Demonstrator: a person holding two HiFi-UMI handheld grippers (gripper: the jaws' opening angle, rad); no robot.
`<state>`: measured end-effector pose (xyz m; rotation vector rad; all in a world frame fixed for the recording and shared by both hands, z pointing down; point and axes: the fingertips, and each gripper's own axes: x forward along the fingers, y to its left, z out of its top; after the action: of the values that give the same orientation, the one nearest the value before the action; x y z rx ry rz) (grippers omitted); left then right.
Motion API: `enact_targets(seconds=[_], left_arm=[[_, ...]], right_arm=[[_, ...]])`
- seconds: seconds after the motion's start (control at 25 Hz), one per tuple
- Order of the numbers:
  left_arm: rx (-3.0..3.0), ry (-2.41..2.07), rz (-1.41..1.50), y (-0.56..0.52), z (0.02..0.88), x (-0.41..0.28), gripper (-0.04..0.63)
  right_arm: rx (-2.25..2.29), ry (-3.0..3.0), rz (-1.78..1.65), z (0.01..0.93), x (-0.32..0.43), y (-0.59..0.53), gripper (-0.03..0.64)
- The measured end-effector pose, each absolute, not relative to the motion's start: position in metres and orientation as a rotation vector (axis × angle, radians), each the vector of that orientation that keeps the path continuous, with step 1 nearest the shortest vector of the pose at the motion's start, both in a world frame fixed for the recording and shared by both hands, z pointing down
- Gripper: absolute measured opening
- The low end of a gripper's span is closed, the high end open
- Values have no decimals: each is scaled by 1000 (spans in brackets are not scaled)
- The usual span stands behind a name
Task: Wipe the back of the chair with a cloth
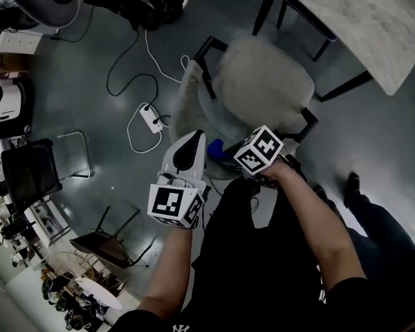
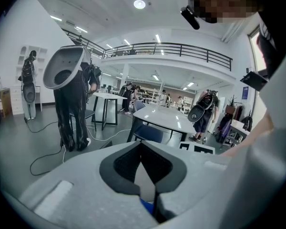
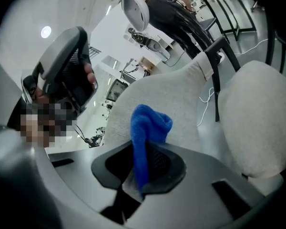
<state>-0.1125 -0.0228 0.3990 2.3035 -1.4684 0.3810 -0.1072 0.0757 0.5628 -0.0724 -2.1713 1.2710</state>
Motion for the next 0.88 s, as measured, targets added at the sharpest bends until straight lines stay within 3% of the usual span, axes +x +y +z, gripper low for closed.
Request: enact_targets(seconds=[0.32, 0.88], left_arm=[[2322, -1470, 314, -24, 351, -113, 8], [2426, -1415, 64, -14, 198, -87, 8]], right_arm=[[-27, -2370, 1382, 474, -98, 61, 60], [408, -2804, 942, 242, -53, 16, 60]])
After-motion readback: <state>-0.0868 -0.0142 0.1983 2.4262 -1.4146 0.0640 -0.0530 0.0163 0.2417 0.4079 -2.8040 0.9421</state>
